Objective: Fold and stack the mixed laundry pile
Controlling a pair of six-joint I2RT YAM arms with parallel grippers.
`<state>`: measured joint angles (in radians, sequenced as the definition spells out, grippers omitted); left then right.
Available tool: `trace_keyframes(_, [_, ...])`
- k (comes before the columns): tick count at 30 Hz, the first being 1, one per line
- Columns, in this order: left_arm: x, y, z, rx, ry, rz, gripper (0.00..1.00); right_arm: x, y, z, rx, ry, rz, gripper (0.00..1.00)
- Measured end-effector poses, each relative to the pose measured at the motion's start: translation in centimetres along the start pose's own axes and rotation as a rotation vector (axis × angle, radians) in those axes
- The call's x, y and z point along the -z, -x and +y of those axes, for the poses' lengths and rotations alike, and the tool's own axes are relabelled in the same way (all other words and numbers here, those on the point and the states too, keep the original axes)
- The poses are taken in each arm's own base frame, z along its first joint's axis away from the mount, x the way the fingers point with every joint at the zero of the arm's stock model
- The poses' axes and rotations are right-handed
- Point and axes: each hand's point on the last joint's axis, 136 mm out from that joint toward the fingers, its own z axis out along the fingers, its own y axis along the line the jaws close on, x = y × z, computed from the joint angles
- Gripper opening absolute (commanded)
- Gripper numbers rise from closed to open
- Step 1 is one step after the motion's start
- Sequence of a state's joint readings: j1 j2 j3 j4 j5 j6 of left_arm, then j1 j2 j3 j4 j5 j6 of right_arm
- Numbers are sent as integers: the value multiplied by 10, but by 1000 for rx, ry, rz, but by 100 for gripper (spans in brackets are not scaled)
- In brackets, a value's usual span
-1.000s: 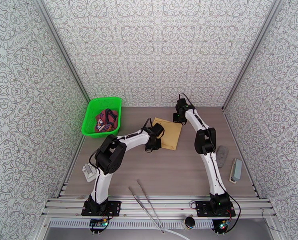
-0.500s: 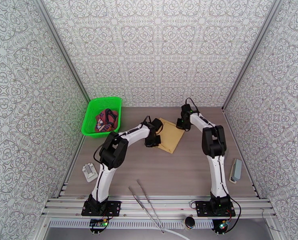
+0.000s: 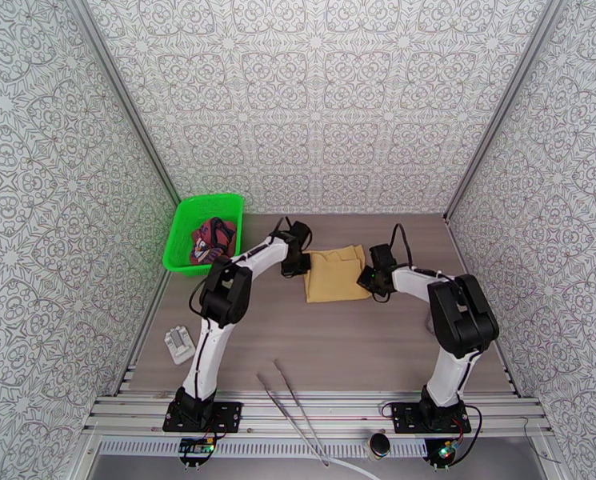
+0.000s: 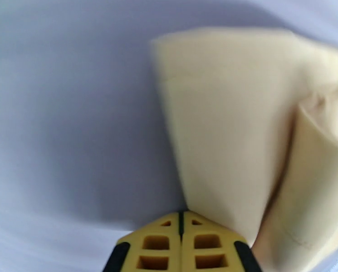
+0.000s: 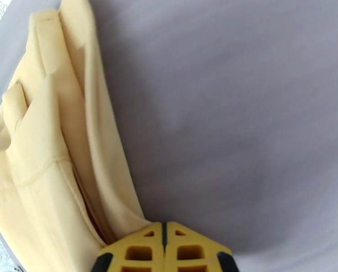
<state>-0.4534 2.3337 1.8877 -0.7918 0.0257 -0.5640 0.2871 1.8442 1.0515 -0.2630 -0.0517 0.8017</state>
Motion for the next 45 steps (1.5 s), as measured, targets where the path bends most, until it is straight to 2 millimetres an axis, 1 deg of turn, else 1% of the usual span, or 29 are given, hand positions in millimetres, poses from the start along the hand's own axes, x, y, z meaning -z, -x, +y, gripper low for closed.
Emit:
trace_keyframes(1, [1,4,6,2,13,-17,0,1,0,-1,2,-11,-5,3])
trace_keyframes(3, [6,6,24,6,55,-44,0,3,3,-6,9,-44,-16,14])
trace_keyframes(4, [11,3,36,12,84,-52,0,6,5,-10,26,-70,-20,19])
trace_keyframes(5, [18,1,44,14,107,-59,0,9,7,-11,34,-86,-28,24])
trace_keyframes(7, [38,-1,58,24,137,-85,1,19,14,-12,61,-111,-49,34])
trace_keyframes(8, [53,0,62,25,144,-112,4,27,18,-11,80,-120,-64,38])
trace_keyframes(9, [69,0,63,25,145,-138,9,34,22,-10,94,-124,-78,42])
trace_keyframes(11, [101,2,59,19,125,-195,14,49,28,-6,127,-124,-100,48])
trace_keyframes(12, [117,1,54,16,105,-223,15,56,30,-4,150,-124,-103,51])
trace_keyframes(13, [129,1,50,15,88,-243,14,60,30,-2,169,-125,-99,52])
trace_keyframes(15, [147,-4,40,-2,54,-269,8,62,27,-2,215,-125,-70,52])
trace_keyframes(17, [147,-18,31,-24,40,-256,5,61,16,-4,255,-125,-19,52])
trace_keyframes(21, [122,-64,13,-101,39,-159,4,60,-11,-6,343,-122,81,57])
trace_keyframes(22, [117,-77,8,-119,39,-134,3,60,-22,-4,372,-121,110,59])
trace_keyframes(23, [115,-85,2,-132,37,-119,3,61,-32,-1,402,-119,134,61])
trace_keyframes(24, [114,-92,-4,-146,32,-110,3,61,-42,3,434,-116,155,66])
trace_keyframes(25, [113,-97,-9,-155,27,-107,2,62,-51,7,463,-113,172,67])
trace_keyframes(27, [114,-100,-11,-150,27,-108,3,64,-74,16,525,-108,208,69])
trace_keyframes(30, [119,-99,-1,-123,49,-120,6,64,-101,25,591,-109,250,70])
trace_keyframes(32, [131,-98,11,-99,62,-137,10,57,-114,28,614,-120,278,70])
trace_keyframes(34, [151,-93,21,-78,66,-175,16,45,-122,29,624,-142,303,71])
trace_keyframes(36, [175,-85,29,-54,58,-229,21,33,-126,29,622,-167,320,71])
trace_keyframes(37, [185,-82,32,-45,52,-253,23,28,-125,28,619,-188,320,71])
trace_keyframes(38, [197,-79,35,-33,43,-283,25,27,-124,30,613,-201,323,72])
trace_keyframes(41, [221,-78,47,-9,27,-337,29,17,-112,42,605,-220,282,72])
trace_keyframes(43, [228,-81,56,5,25,-351,30,14,-108,44,604,-244,277,72])
trace_keyframes(45, [230,-84,66,21,36,-351,30,10,-103,49,605,-256,272,72])
